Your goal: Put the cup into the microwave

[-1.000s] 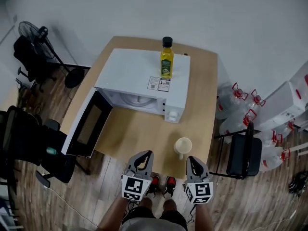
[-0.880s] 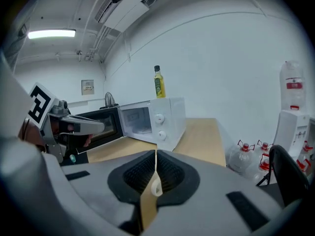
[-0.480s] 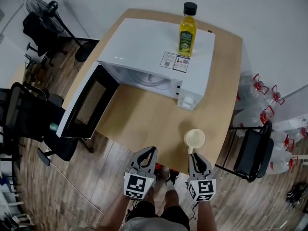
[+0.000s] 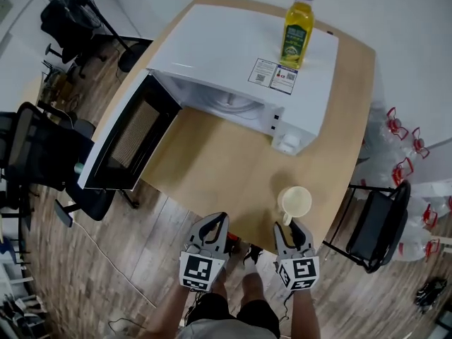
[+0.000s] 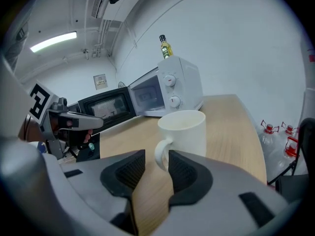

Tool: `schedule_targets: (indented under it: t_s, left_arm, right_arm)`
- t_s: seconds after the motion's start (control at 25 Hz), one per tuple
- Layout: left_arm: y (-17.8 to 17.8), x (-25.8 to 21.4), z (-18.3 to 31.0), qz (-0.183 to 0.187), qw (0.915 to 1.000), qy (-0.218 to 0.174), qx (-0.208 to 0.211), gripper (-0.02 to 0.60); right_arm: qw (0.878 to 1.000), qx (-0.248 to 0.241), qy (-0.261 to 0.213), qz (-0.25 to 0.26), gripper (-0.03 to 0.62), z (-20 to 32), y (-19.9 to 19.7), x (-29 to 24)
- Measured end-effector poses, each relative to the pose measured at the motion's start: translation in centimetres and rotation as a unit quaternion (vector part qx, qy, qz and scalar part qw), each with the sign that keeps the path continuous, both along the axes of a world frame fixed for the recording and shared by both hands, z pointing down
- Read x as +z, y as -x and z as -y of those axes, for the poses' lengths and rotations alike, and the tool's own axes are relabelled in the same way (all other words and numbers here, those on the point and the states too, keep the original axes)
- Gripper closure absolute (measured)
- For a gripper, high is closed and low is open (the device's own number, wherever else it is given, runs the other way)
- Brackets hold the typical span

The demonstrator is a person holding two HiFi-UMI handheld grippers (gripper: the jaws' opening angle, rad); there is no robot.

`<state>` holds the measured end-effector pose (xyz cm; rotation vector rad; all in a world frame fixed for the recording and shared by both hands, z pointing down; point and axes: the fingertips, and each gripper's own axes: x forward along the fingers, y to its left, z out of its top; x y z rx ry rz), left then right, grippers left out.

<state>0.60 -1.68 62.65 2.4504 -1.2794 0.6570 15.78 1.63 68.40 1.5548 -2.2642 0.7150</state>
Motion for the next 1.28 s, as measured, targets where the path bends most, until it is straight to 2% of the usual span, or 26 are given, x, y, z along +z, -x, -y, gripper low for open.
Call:
schedule_targets:
  t_s: [0.24, 0.4, 0.64, 1.04, 1.28]
  left_arm:
    - [0.7, 1.1, -0.1, 0.007, 0.9999, 0.007, -0.013, 0.558]
    - [1.0, 1.3, -0.2, 0.012, 0.9997, 0.008, -0.019, 0.558]
    - [1.0, 1.3, -0.2, 0.012, 0.9996, 0.011, -0.024, 0.558]
    - [0.8, -0.5, 0.0, 0.009, 0.9997, -0.006, -0.024, 0.558]
    - [1.1, -2.9, 0.4, 0.006, 0.9991, -0.026, -0.033, 0.558]
  right_arm:
    - [1.0, -0.006, -0.007, 0.001, 0.453, 0.8, 0.6, 0.6]
    - [1.0, -0.001, -0.015, -0.006, 0.523, 1.0, 0.3, 0.6]
    - [0.997, -0.03, -0.05, -0.058, 0.552, 1.3, 0.6, -0.3]
    - [0.996, -0.046, -0.048, -0.06, 0.559, 1.2, 0.8, -1.3]
    - [0.994, -0.055, -0.068, -0.065, 0.562, 1.6, 0.7, -4.1]
